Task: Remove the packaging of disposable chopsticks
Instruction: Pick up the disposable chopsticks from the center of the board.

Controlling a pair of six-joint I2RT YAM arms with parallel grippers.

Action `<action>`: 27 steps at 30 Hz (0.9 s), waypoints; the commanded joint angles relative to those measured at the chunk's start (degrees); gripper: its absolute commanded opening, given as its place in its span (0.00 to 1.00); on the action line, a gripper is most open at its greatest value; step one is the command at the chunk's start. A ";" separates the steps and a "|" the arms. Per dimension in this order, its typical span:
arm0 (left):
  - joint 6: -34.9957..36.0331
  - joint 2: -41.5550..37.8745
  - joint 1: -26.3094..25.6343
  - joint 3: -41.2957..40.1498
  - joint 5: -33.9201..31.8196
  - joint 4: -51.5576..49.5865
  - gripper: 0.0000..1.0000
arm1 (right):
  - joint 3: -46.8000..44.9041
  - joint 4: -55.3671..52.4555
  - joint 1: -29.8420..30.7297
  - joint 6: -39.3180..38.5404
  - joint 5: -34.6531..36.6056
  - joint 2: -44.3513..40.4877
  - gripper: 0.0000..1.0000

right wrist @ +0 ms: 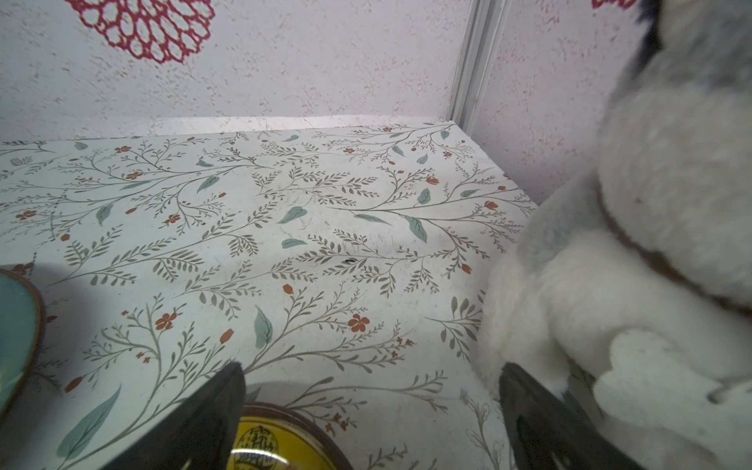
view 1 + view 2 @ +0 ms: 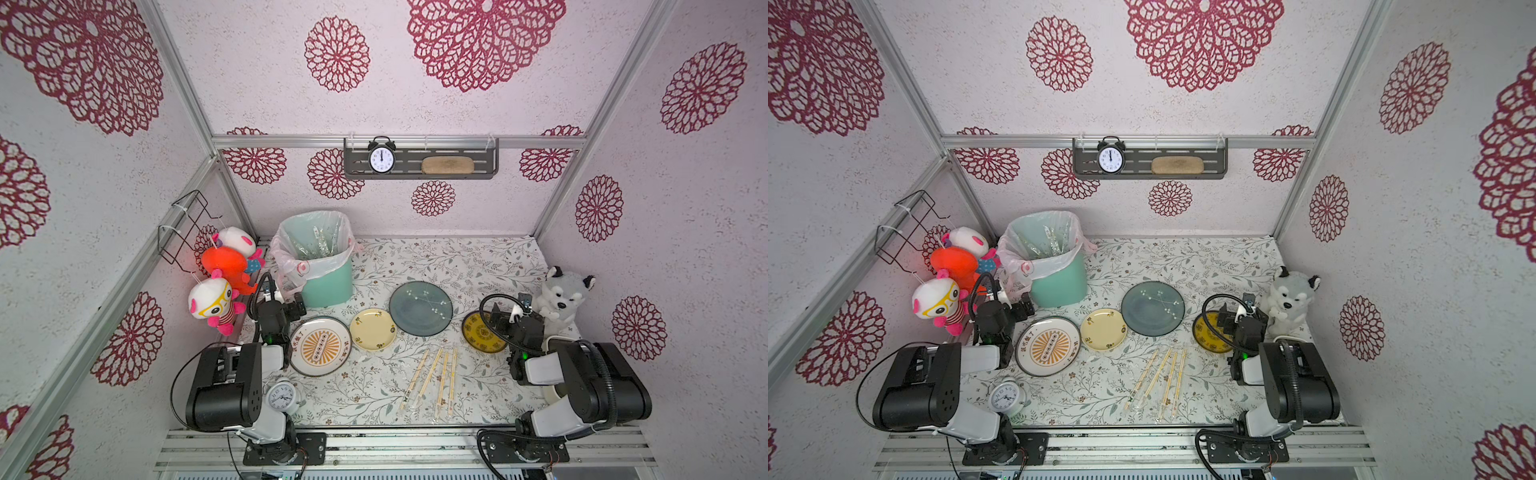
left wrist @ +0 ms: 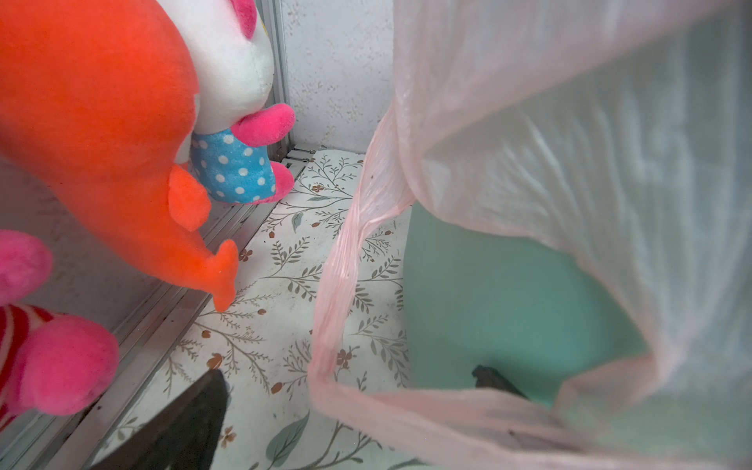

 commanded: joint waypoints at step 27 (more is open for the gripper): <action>-0.17 -28.26 0.43 -3.51 -2.47 -21.90 0.98 | 13.31 -33.02 0.96 5.16 -11.95 -20.68 0.99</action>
